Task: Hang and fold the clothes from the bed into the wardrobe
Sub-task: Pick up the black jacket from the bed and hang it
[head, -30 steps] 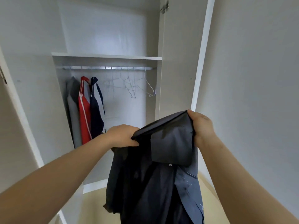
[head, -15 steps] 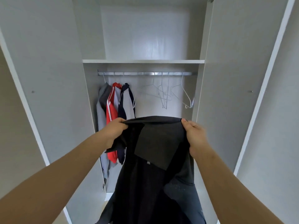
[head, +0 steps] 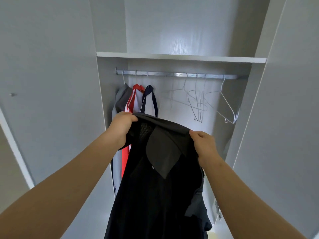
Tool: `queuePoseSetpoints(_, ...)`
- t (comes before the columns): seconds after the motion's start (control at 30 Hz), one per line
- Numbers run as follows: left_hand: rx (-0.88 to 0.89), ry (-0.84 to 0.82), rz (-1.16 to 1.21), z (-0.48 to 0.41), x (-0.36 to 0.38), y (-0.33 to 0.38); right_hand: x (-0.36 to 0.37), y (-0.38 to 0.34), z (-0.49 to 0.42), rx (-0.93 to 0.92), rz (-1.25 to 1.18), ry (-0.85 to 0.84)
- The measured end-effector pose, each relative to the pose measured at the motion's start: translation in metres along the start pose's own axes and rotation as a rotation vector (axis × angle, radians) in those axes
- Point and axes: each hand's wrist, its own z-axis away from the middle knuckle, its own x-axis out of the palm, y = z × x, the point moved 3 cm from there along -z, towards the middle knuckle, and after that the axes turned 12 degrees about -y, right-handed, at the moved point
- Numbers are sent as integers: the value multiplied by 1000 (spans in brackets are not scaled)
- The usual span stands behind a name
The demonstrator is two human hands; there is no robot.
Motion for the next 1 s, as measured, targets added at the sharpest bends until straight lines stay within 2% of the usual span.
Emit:
queuePoseSetpoints(0.23, 103, 32, 70, -103, -37, 21, 61, -11, -91, -5, -37, 21)
queuePoseSetpoints(0.43, 4, 3, 146, -168, -50, 8, 95, 2, -140, 50, 40, -42)
queuePoseSetpoints(0.6, -35, -55, 88, -205, -51, 1, 109, 12, -177, 138, 23, -71)
queuePoseSetpoints(0.83, -33, -5, 50, -255, -51, -1, 114, 14, -242, 41, 15, -6)
queuePoseSetpoints(1.0, -71, 53, -16, -289, -50, -5, 137, 12, -305, 27, 61, -136)
